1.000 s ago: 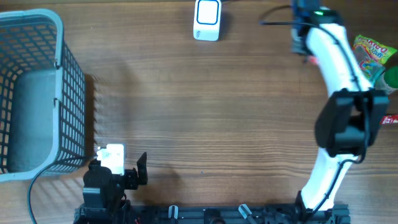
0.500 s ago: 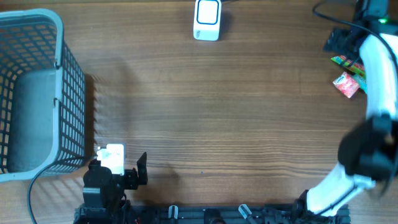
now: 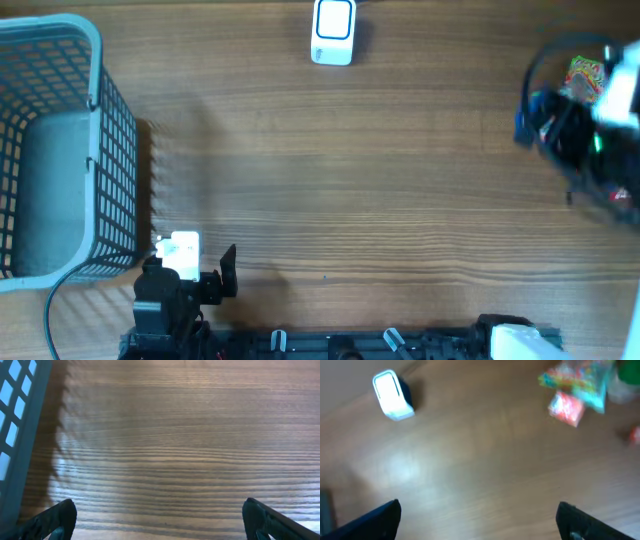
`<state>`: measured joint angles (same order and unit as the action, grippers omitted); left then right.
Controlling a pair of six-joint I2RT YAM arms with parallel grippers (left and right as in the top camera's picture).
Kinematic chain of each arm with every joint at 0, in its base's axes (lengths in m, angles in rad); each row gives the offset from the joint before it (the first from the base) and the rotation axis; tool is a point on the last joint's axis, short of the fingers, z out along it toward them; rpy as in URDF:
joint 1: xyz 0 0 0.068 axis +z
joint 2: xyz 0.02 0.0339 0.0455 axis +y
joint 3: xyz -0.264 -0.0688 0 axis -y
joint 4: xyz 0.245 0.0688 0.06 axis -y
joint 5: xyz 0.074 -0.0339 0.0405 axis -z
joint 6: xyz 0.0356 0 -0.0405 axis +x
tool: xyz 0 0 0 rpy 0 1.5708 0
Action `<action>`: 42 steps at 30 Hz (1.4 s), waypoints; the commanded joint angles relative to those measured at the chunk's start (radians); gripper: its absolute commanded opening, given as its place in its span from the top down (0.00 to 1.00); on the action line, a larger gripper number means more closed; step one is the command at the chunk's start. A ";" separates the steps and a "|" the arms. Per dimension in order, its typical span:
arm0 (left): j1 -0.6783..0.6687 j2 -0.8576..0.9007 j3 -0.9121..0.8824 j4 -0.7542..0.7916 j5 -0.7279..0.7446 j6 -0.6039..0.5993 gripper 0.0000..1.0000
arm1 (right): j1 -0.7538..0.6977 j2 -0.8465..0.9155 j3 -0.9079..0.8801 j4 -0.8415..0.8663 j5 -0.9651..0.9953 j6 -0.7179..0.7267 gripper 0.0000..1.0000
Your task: Scan the item barcode
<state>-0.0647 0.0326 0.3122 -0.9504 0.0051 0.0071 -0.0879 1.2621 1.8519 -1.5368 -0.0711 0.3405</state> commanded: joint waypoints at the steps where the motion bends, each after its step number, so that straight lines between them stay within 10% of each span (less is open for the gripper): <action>1: -0.002 -0.004 -0.002 0.002 -0.003 0.015 0.00 | 0.004 -0.093 -0.003 -0.050 0.027 0.039 0.00; 14: -0.002 -0.004 -0.002 0.002 -0.003 0.015 0.00 | 0.004 -0.265 -0.008 0.014 0.012 -0.238 0.00; 23: -0.002 -0.004 -0.002 0.002 -0.003 0.015 0.00 | 0.004 -0.477 -0.186 0.356 -0.085 -0.448 0.00; 42: -0.002 -0.004 -0.002 0.002 -0.003 0.015 0.00 | 0.004 -1.249 -1.352 1.404 -0.227 -0.494 0.00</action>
<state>-0.0647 0.0326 0.3122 -0.9508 0.0055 0.0071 -0.0875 0.0780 0.6098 -0.2008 -0.2810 -0.1444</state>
